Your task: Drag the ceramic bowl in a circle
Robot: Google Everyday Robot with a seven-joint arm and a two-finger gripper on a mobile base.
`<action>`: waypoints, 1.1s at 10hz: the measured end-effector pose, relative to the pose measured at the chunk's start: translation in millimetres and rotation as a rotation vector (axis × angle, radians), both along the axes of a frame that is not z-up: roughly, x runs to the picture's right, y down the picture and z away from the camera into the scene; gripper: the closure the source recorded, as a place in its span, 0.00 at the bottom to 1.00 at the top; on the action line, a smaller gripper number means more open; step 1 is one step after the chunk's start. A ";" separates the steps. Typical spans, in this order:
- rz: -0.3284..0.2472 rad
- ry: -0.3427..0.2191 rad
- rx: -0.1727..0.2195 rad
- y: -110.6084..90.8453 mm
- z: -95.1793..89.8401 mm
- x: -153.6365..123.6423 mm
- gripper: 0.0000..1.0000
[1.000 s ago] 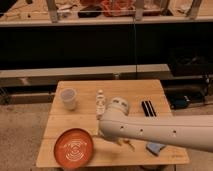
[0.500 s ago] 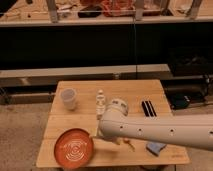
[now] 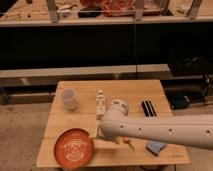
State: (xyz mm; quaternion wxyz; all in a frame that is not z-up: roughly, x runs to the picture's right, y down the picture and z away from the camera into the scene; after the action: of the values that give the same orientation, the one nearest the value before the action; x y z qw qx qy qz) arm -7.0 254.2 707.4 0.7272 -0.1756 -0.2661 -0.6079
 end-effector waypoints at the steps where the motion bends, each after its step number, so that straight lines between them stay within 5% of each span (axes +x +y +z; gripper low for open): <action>1: -0.005 -0.008 -0.002 1.0 1.5 -0.1 0.20; 11: -0.094 -0.099 -0.028 9.7 25.0 -8.7 0.20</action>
State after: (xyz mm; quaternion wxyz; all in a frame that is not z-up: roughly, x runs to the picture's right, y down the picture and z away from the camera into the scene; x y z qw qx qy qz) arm -15.8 263.9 732.4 0.6813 -0.1677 -0.3019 -0.6455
